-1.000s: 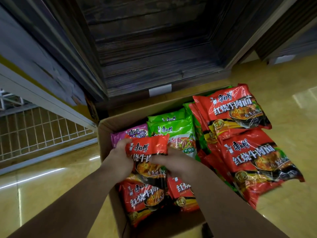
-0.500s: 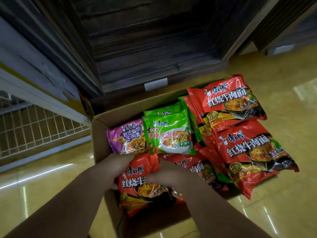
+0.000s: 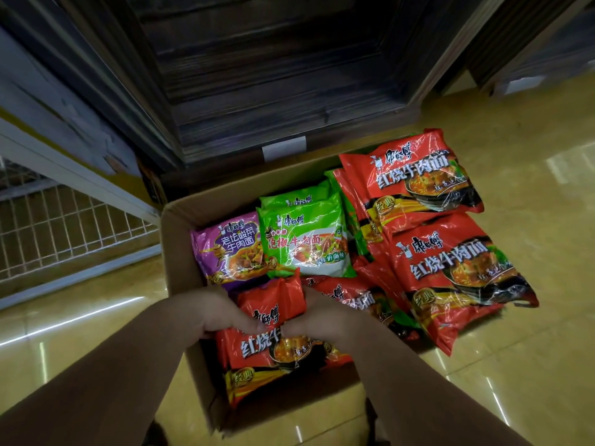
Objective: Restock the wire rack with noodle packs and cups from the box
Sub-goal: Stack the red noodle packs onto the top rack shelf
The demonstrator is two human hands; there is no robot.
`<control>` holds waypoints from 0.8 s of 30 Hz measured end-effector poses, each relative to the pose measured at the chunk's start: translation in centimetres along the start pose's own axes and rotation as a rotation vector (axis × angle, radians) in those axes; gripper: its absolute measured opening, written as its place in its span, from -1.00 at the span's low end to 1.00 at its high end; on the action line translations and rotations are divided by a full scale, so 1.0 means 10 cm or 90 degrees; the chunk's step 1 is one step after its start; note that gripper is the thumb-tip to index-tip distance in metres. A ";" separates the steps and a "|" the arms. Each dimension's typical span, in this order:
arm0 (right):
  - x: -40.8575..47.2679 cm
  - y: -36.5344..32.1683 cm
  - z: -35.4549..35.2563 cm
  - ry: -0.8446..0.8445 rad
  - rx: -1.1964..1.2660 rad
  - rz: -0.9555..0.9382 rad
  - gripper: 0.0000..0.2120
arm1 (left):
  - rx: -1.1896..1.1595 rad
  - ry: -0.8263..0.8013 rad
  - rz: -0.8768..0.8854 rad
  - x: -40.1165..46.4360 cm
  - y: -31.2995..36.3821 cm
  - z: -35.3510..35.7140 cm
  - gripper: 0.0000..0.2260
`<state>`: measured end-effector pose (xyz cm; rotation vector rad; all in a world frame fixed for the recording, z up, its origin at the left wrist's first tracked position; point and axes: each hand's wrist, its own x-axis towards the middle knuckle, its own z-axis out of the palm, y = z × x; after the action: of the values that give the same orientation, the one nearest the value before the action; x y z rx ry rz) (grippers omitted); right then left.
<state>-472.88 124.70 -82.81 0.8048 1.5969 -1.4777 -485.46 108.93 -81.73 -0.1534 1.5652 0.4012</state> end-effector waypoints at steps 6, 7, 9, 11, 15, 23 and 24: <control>-0.10 0.07 -0.02 0.008 0.057 -0.010 -0.56 | -0.086 -0.003 0.022 -0.13 -0.08 0.09 -0.28; -0.12 0.06 -0.01 0.011 0.059 -0.008 -0.55 | -0.089 0.014 0.027 -0.17 -0.09 0.11 -0.31; -0.18 0.00 0.00 0.022 0.062 -0.011 -0.45 | -0.087 0.063 0.044 -0.28 -0.10 0.10 -0.28; -0.25 -0.09 -0.02 0.028 0.055 -0.023 -0.30 | -0.083 0.088 0.066 -0.40 -0.06 0.04 -0.22; -0.46 -0.33 -0.11 0.038 0.038 -0.048 -0.17 | -0.091 0.084 0.131 -0.77 0.08 -0.15 -0.30; -1.06 -0.85 -0.17 0.101 0.101 -0.132 -0.34 | -0.131 0.098 0.257 -1.61 0.30 -0.38 -0.36; -1.14 -0.91 -0.19 0.099 0.114 -0.149 -0.34 | -0.136 0.098 0.274 -1.71 0.32 -0.40 -0.32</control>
<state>-475.57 126.27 -68.38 0.8753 1.7382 -1.7821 -489.55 107.95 -64.44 -0.0085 1.7036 0.9130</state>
